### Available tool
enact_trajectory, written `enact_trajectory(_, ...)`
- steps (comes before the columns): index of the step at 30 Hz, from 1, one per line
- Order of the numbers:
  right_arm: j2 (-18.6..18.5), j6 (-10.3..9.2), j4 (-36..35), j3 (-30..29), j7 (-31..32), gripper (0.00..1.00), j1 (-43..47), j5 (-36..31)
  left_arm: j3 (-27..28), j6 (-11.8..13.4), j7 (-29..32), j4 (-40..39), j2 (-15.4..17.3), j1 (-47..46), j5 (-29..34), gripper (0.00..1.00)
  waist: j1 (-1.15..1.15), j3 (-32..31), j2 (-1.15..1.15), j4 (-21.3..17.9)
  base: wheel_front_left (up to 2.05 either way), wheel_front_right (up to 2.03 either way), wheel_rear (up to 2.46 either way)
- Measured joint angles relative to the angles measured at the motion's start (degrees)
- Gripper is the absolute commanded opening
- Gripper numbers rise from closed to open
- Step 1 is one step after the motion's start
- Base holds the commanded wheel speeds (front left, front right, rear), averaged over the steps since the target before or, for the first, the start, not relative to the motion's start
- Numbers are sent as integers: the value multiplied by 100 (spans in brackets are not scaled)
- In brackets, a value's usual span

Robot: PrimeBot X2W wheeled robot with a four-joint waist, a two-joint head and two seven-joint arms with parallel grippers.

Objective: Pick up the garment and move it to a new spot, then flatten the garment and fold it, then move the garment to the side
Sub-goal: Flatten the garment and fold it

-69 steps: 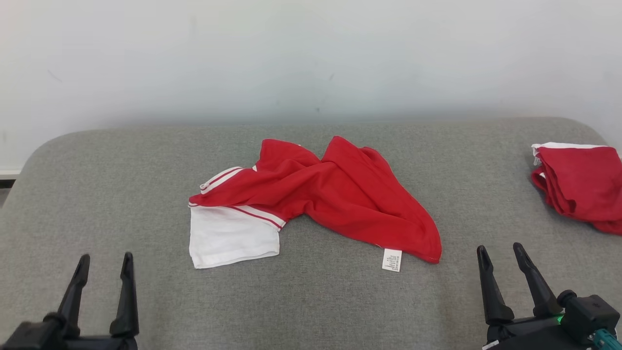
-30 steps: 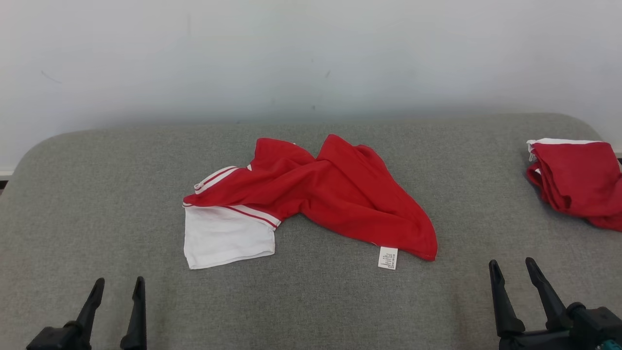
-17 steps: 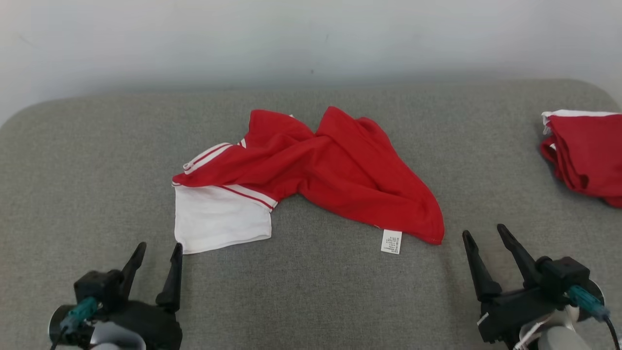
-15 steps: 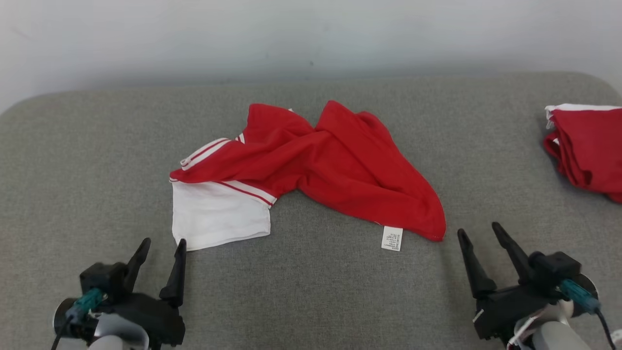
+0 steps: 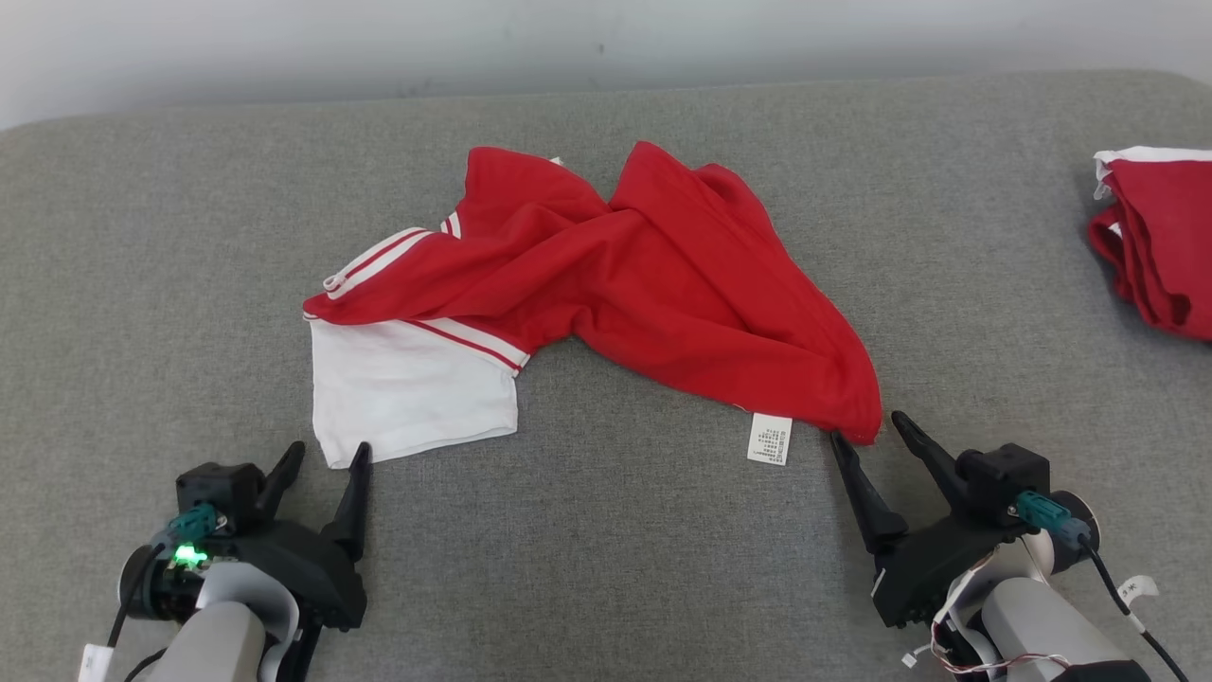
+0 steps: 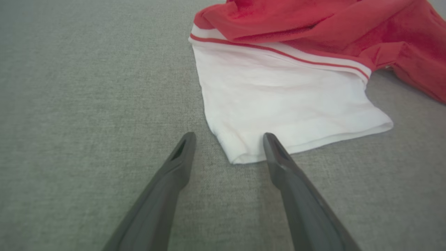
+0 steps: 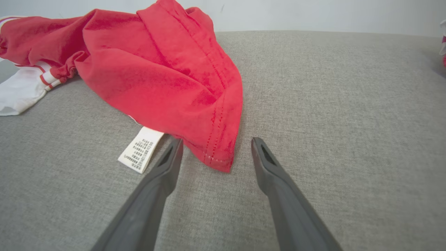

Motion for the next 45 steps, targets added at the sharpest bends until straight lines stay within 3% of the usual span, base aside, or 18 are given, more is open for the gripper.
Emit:
enact_trajectory(8,-4,0,49,157,-1,100,-174,97,-349,1,-19,398,-80,-349,-408,100,-1,128,-1,48,0,0,0)
enact_trajectory(9,-12,0,65,186,-4,46,-185,133,-394,2,-40,486,-115,-397,-490,100,-2,143,-1,58,0,0,0)
enact_trajectory(10,-16,1,83,215,-10,9,-191,151,-469,2,-57,573,-123,-443,-581,76,-2,159,-1,67,0,0,0)
enact_trajectory(11,-20,0,89,245,-10,0,-198,172,-568,2,-64,639,-115,-497,-654,35,-2,176,-1,71,0,0,0)
enact_trajectory(12,-23,0,82,277,-10,0,-213,189,-650,3,-64,660,-110,-537,-742,0,-2,194,-1,72,0,0,0)
enact_trajectory(19,-155,0,-361,231,-11,0,-193,226,-911,10,-18,208,-21,-485,-1201,0,-2,167,0,47,0,0,0)
enact_trajectory(24,-272,0,-825,260,-11,0,-115,281,-751,1,-4,-448,191,-464,-1329,0,-2,28,-1,40,0,0,0)
enact_trajectory(30,-516,0,-1185,455,-11,0,-644,681,-717,1,-5,-1003,435,-1081,-1419,0,-2,-2,-1,-33,0,0,0)
enact_trajectory(39,-1013,0,-1307,712,364,0,-3067,1823,-790,1,768,-961,690,-3724,-2034,0,-1,596,0,-104,0,0,0)
enact_trajectory(45,-1106,0,-812,624,823,0,-5403,2390,-776,85,1198,-454,756,-5976,-1804,0,0,1304,0,-170,0,0,0)
